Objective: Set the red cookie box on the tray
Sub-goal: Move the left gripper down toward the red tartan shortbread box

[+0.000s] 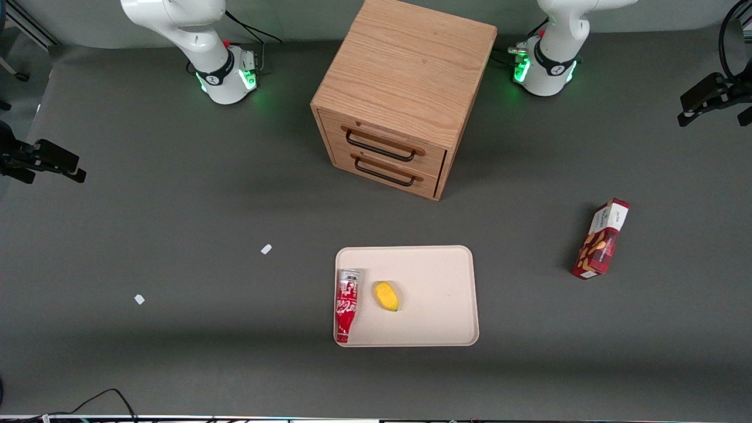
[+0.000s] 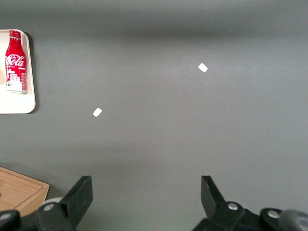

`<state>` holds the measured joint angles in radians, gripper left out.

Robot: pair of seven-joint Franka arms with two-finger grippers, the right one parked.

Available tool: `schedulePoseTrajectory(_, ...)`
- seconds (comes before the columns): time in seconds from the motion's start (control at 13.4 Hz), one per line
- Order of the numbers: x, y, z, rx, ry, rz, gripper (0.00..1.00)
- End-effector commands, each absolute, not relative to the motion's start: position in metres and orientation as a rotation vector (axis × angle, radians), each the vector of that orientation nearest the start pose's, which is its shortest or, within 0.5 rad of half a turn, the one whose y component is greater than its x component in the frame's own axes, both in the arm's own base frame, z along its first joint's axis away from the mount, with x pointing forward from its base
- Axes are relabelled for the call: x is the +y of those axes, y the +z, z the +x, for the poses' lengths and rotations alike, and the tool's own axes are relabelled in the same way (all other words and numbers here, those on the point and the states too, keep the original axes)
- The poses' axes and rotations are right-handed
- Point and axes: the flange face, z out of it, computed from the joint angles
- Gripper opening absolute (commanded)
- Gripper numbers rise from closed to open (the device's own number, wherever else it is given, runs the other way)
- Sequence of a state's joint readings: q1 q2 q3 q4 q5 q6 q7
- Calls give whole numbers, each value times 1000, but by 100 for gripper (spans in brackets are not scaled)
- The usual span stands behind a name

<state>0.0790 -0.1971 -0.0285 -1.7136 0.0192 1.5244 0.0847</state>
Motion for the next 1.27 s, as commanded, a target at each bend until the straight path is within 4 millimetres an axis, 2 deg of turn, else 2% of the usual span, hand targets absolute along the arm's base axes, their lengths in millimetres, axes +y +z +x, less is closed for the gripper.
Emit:
schedulePoseTrajectory(0.0,25,658,488,40,12,-3116,100)
schedulePoseTrajectory(0.22,26,649,493,45,29,-3117,100)
schedulePoseTrajectory(0.37,24,627,506,82,82,-3118,100)
schedulePoseTrajectory(0.52,27,598,524,331,117,-3098,100)
schedulePoseTrajectory(0.67,31,560,541,455,122,-3073,100)
schedulePoseTrajectory(0.82,33,508,557,494,200,-3027,100)
schedulePoseTrajectory(1.2,35,385,580,656,104,-2974,100)
